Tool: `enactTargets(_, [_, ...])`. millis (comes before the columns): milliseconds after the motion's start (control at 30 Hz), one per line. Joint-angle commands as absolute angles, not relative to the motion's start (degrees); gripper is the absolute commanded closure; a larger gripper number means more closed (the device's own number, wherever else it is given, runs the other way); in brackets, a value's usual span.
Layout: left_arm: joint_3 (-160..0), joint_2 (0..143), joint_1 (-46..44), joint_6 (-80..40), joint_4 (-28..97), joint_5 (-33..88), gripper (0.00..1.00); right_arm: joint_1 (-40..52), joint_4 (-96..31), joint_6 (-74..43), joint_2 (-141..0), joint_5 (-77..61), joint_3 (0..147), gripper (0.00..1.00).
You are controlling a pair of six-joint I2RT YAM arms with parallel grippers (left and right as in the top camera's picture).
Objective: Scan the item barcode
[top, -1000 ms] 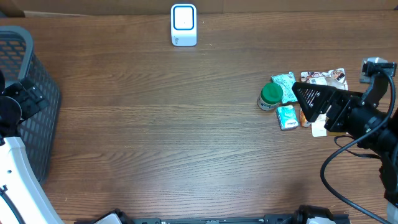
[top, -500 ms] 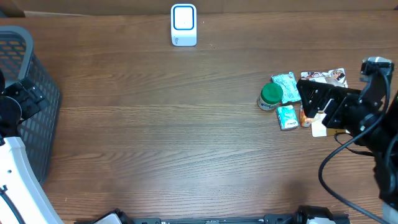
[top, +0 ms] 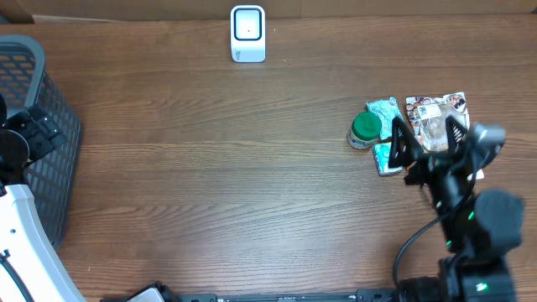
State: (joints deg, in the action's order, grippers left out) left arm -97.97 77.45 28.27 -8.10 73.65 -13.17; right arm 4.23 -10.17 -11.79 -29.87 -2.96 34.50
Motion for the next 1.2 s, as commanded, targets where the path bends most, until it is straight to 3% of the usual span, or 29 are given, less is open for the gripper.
enactTargets(0, [-98.45,77.58,28.38,-7.29,73.67,-13.89,0.0,4.6,-4.78,-11.77,-22.44,-1.76,24.53,0.0])
enactTargets(200, [-98.45,77.58,28.38,-7.29,73.67,-13.89,0.0,4.6,1.26,-11.77,-9.23,-1.56,10.87,0.0])
enactTargets(500, [-98.45,77.58,28.38,-7.29,73.67,-13.89,0.01,4.6,1.58,-11.77,-0.08,-1.56,0.34,0.0])
enactTargets(600, [-98.45,77.58,28.38,-7.29,73.67,-13.89,0.01,4.82,-4.36,-12.27,-0.16,-2.33,0.45,0.0])
enactTargets(1167, [-98.45,77.58,28.38,-7.29,73.67,-13.89,0.0,5.04,-4.47,-12.38,-0.16,-3.92,0.45,0.0])
